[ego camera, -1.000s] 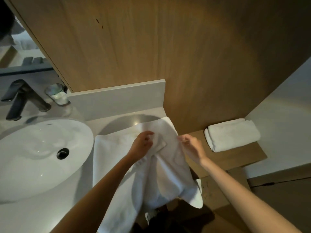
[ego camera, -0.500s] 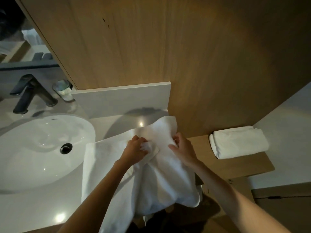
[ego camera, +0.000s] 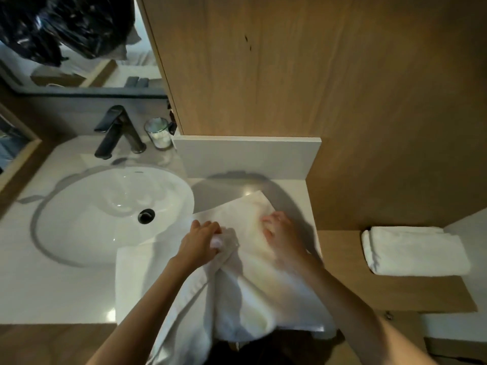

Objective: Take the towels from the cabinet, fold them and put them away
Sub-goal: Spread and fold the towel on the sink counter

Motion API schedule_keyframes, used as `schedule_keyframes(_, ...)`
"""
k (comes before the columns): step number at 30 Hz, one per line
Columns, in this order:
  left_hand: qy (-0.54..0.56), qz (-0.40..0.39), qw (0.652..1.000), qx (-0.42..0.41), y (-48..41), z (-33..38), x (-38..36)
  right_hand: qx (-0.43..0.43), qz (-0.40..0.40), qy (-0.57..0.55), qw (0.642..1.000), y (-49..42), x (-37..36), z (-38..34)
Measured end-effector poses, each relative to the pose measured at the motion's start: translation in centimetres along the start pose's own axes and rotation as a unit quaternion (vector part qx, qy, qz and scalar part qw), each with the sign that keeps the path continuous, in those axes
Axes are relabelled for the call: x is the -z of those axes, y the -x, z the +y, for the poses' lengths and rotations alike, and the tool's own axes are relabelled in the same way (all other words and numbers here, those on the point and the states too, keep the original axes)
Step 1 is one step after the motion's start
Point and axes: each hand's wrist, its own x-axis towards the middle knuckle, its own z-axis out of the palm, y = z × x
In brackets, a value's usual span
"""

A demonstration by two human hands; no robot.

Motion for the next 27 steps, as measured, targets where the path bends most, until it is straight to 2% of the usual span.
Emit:
schedule_keyframes(4,-0.079,-0.021,0.992,-0.095,-0.6,1.7,-0.1,-0.109,-0.001,-0.007,0.994,-1.9,0.2,0.2)
schedule_keyframes(8,-0.024,-0.070,0.993,-0.094,-1.1,2.3,-0.9,-0.168,-0.031,-0.006,0.985,-4.4,0.1,-0.4)
schedule_keyframes(10,0.021,-0.071,0.994,-0.084,-1.2,1.7,-0.8,-0.188,-0.045,0.028,0.981,-5.6,0.4,-0.6)
schedule_keyframes(13,0.026,-0.075,0.992,-0.101,-1.5,0.4,-1.1,-0.194,-0.052,0.068,0.977,-6.7,0.6,-0.9)
schedule_keyframes(18,0.041,-0.051,0.992,-0.107,-1.4,-0.2,-1.4,-0.202,-0.075,-0.009,0.976,-7.7,-0.2,-1.3)
schedule_keyframes(22,0.052,-0.025,0.993,-0.101,-0.6,0.3,-0.6,-0.156,-0.105,0.003,0.982,-8.0,0.4,-1.4)
schedule_keyframes(27,0.097,0.034,0.988,-0.118,0.7,0.5,2.8,-0.018,-0.044,0.053,0.997,-5.7,1.9,-2.5)
